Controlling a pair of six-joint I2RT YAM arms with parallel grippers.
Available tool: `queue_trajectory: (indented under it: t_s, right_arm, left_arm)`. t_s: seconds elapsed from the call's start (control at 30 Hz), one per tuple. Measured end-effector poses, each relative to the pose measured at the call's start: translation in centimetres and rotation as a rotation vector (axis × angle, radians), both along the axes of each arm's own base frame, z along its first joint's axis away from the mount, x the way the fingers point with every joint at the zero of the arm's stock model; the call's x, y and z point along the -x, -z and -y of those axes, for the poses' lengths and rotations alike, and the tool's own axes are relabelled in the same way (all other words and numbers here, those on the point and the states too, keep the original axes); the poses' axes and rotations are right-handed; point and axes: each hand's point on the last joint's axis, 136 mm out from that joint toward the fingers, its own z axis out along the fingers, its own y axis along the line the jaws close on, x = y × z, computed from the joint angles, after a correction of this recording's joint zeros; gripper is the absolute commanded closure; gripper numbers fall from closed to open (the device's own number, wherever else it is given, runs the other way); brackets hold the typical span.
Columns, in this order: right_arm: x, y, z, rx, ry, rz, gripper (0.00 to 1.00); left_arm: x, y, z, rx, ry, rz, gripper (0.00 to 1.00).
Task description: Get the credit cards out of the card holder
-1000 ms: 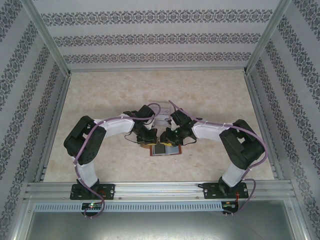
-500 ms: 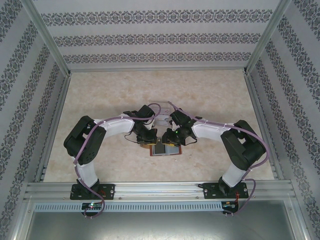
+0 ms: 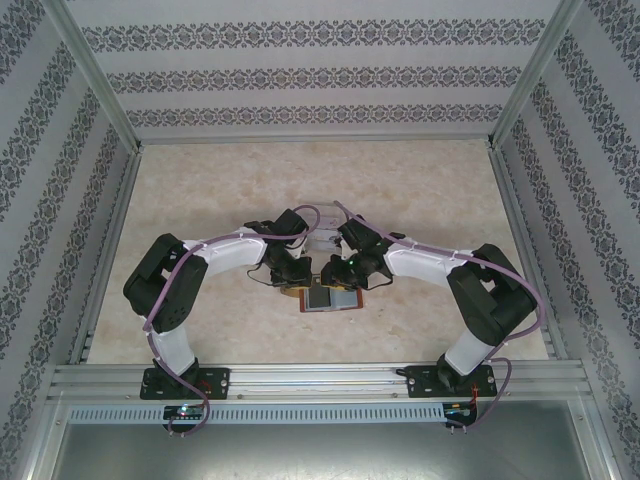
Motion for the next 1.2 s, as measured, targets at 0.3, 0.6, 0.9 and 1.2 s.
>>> queue_trajectory:
  t_s: [0.3,0.6,0.9,1.2]
  right_arm:
    - [0.2,0.5,-0.5,0.005,-0.015,-0.016,0.7]
    - [0.3,1.4,-0.5,0.021,-0.016,-0.037,0.7]
    - [0.0,1.5,0.4,0.11,-0.023,-0.01,0.71]
    - [0.0,0.7,0.8,0.13,-0.025,0.006,0.71]
  left_arm:
    - [0.0,0.2,0.0,-0.002,0.0,-0.004,0.95]
    - [0.1,0.4,-0.1,-0.007,0.0,-0.009,0.95]
    - [0.1,0.4,-0.1,-0.007,0.001,-0.009,0.95]
    - [0.1,0.5,-0.2,-0.013,0.002,-0.009,0.95]
